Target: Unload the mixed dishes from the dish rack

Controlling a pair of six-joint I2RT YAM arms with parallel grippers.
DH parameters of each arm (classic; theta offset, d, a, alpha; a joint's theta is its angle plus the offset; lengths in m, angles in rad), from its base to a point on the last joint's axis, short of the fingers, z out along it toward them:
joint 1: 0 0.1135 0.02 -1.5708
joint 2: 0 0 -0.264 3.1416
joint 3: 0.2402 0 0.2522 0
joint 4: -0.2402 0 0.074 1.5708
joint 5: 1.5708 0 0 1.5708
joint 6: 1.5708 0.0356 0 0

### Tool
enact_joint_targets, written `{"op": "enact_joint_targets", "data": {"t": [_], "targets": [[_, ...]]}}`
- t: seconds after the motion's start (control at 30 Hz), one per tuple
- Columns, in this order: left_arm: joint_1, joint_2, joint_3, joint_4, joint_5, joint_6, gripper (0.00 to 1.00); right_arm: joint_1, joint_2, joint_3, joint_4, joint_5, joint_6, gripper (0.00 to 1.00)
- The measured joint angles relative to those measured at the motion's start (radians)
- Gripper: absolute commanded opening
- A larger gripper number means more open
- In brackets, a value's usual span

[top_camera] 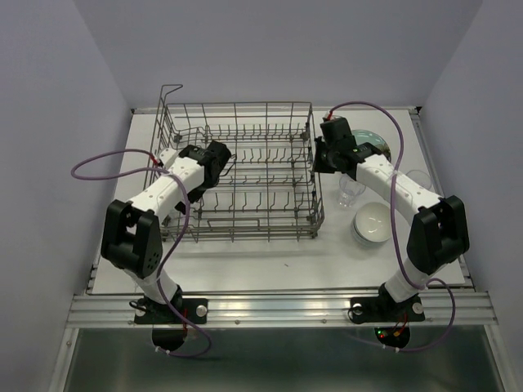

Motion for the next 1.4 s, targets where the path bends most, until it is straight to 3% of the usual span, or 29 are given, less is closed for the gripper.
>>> {"op": "enact_joint_targets", "data": {"t": [0.73, 0.83, 0.87, 0.93, 0.97, 1.2, 1.4], "targets": [[0.126, 0.081, 0.010, 0.006, -0.106, -0.078, 0.98, -0.008, -0.006, -0.012, 0.015, -0.036, -0.007, 0.01], [0.130, 0.094, 0.010, 0.005, -0.108, -0.080, 0.90, -0.008, -0.006, -0.012, 0.016, -0.037, -0.007, 0.01], [0.131, 0.101, 0.010, 0.005, -0.111, -0.084, 0.79, -0.008, -0.006, -0.012, 0.016, -0.037, -0.007, 0.01], [0.131, 0.106, 0.010, -0.001, -0.121, -0.090, 0.67, -0.008, -0.006, -0.012, 0.016, -0.038, -0.007, 0.01], [0.130, 0.106, 0.010, 0.000, -0.124, -0.092, 0.50, -0.008, -0.006, -0.012, 0.016, -0.039, -0.007, 0.01], [0.131, 0.104, 0.010, 0.000, -0.123, -0.095, 0.00, -0.008, -0.006, -0.012, 0.016, -0.041, -0.007, 0.01], [0.130, 0.085, 0.014, -0.002, -0.099, -0.063, 0.00, -0.008, -0.006, -0.012, 0.016, -0.042, -0.007, 0.01]]}}
